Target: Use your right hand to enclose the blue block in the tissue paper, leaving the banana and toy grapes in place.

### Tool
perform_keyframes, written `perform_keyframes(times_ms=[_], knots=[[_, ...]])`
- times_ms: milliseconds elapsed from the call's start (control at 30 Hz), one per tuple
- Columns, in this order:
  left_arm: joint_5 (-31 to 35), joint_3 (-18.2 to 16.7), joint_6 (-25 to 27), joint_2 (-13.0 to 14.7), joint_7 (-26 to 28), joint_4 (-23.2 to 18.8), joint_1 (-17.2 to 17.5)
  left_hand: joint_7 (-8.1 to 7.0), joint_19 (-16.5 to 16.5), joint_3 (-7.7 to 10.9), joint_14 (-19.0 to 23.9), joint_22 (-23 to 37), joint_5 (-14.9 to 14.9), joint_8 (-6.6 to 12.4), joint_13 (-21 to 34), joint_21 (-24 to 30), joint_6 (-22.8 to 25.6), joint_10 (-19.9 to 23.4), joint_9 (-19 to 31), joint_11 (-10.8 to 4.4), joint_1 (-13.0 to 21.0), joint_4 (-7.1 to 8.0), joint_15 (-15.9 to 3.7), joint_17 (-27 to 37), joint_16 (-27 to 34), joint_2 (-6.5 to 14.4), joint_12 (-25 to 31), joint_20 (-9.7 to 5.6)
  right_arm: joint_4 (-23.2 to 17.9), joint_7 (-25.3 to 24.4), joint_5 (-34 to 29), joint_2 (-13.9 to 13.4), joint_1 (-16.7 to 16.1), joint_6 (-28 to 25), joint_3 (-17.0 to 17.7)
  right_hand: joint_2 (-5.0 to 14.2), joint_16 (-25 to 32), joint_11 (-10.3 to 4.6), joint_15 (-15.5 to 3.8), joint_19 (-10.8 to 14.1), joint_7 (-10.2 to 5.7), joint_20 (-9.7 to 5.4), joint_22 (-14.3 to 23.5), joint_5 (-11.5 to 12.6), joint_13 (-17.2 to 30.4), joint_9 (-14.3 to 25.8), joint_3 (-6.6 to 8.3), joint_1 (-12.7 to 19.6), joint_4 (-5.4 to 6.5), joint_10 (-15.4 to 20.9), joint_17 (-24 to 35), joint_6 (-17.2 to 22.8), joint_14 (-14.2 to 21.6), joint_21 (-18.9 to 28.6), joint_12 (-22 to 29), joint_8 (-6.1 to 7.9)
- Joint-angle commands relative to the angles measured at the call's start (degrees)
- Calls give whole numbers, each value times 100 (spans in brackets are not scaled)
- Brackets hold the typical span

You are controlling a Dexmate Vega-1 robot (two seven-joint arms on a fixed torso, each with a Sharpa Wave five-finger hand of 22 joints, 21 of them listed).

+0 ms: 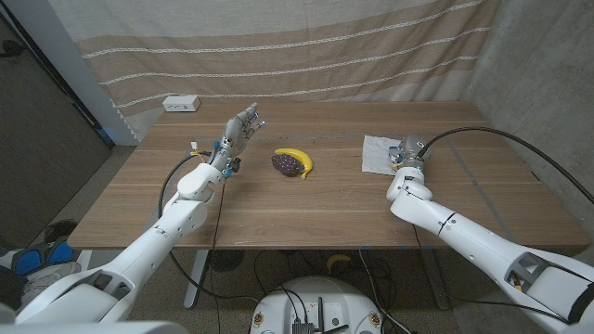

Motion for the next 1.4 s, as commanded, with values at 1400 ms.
perform_keyframes(times_ms=[1400], knots=[[-83, 9, -101, -92, -261, 306, -172, -31, 44, 21, -12, 23, -26, 10, 26, -37, 68, 5, 32, 19, -64, -51, -2, 13, 7, 151, 24, 39, 86, -664, 490, 344, 70, -1153, 376, 136, -119, 157, -613, -141, -31, 146, 17, 64, 111, -173, -177, -594, -48, -670, 115, -1400, -242, 6, -200, -802]])
